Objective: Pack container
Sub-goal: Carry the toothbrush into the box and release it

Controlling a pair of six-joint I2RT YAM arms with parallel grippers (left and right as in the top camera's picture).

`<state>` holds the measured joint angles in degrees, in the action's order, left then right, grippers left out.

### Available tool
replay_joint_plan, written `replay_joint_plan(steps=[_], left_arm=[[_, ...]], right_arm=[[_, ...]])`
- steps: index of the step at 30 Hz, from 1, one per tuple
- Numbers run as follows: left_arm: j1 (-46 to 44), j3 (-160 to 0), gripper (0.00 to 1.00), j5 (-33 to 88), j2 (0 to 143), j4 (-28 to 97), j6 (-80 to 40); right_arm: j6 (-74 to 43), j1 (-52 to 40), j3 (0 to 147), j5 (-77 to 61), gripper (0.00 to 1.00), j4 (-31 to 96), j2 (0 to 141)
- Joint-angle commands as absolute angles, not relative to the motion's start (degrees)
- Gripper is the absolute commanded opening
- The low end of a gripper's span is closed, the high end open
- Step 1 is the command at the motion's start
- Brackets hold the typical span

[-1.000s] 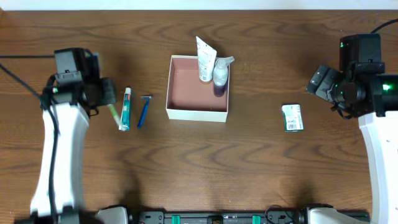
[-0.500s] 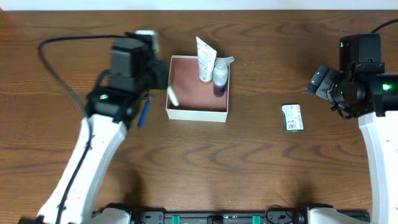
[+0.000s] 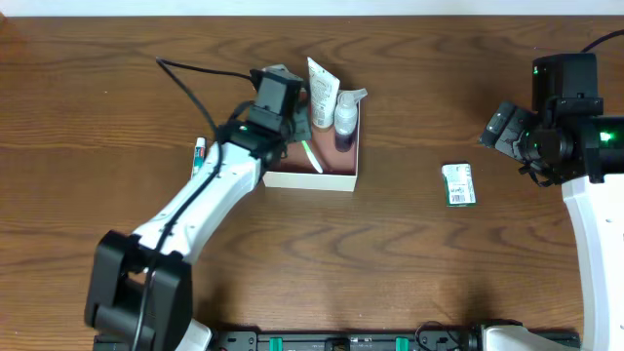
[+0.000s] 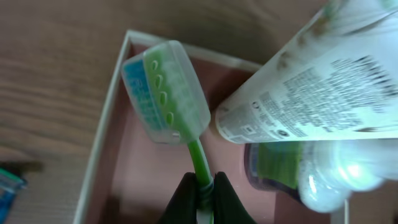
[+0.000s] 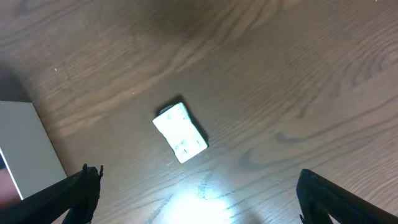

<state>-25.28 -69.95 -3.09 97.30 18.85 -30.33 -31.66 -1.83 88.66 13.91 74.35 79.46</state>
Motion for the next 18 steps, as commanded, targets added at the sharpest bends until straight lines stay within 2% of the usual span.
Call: replay_joint_plan(steps=[1, 10, 18], left_arm=[[-26.5, -70.4, 0.06, -6.2, 98.8, 17.8, -34.7], [-28.4, -70.4, 0.06, -7.4, 99.2, 17.0, -40.0], [-28.5, -70.4, 0.06, -7.4, 99.2, 17.4, -39.7]], right_arm=[[-32.6, -1.5, 88.8, 14.3, 0.99, 74.4, 79.5], [-32.6, -1.5, 88.8, 14.3, 0.99, 74.4, 79.5], [-32.6, -1.5, 88.8, 14.3, 0.99, 74.4, 79.5]])
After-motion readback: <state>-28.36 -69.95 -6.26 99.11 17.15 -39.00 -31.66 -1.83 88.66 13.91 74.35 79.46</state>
